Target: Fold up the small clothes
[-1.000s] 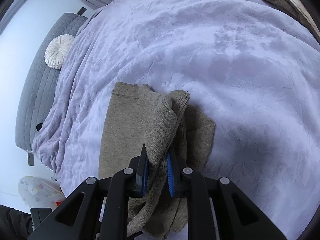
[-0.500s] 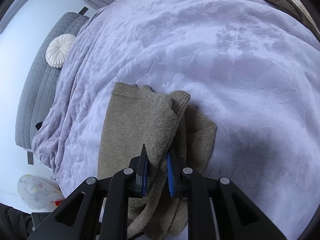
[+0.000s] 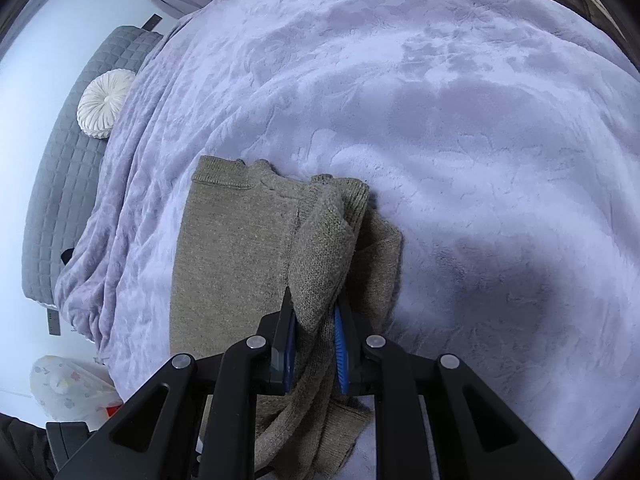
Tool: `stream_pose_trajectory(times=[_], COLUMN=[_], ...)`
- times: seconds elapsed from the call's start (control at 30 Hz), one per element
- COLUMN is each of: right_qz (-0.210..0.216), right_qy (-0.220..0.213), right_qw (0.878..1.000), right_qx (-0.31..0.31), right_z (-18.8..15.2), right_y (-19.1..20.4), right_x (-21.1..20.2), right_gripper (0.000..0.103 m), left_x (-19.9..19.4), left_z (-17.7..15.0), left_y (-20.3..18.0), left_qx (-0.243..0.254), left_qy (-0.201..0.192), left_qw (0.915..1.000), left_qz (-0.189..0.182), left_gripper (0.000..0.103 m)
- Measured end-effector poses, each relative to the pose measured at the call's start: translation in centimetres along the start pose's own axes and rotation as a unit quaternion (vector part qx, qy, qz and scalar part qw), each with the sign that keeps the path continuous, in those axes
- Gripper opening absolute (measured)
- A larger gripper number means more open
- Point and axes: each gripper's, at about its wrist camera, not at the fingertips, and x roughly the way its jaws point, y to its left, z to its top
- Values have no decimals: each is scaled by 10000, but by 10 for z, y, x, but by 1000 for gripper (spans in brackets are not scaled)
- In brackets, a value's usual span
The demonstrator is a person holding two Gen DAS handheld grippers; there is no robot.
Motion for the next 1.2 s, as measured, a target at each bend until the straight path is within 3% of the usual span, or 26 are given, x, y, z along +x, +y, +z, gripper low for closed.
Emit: stream_pose_trajectory(times=[0.13,0.17,0.2,0.27,0.3,0.33,0.43,0.5,0.57,0.67,0.73,0.8,0.87,0.97,1.1,1.2], right_qz=[-29,-61,-163,-577,-708,-799,-819,-476,53,964,1041,600,174,-173,-903,-808], right_qy=[5,18,45,41,15,-46,-292,-615,-640,-216,142,413,460,217,-269,-116], right_qw=[10000,9999,9998,9982,9974,9968,9959,9969,9978,9950,9945,9971,9982,9995,9955,9955], right_qx=[-42,-88,-136,-144,-124,-74,246,80,-145,-172,8,212,350,162,29,473], right_z=[0,0,1,2,3,3,-3,-13,-24,-41,-51,-59,-67,-73,-84,-85], right_y=[0,1,2,1,-2,-5,-14,0,20,37,35,23,12,24,31,10], right_x=[2,3,3,3,1,-2,-23,-47,-57,-43,-22,-2,6,-15,-42,-37], right_gripper=[18,19,23,46,60,66,66,66,66,66,66,64,60,60,83,83], left_x=[2,2,1,-2,-9,-15,-32,-50,-55,-37,-17,0,4,-19,-39,-33], left_z=[1,1,2,2,-1,-3,-12,-22,-26,-26,-29,-34,-42,-48,-37,-18], left_y=[3,4,11,16,18,18,27,46,70,100,111,122,136,157,197,227], left_qx=[-75,-82,-113,-196,-220,-129,3,-126,-452,-905,-980,-1065,-1223,-1361,-1588,-1845], left_qy=[35,60,127,197,23,-49,-128,-389,-513,-360,-113,161,241,-141,-476,-410], left_qw=[9999,9998,9992,9973,9971,9970,9946,9911,9882,9905,9939,9940,9921,9895,9819,9731], left_qz=[-102,-153,-358,-672,-724,-756,-1034,-1265,-1368,-966,-499,-171,-169,-456,-910,-1318], left_gripper=[13,23,57,103,103,103,103,103,103,103,103,103,103,103,103,103])
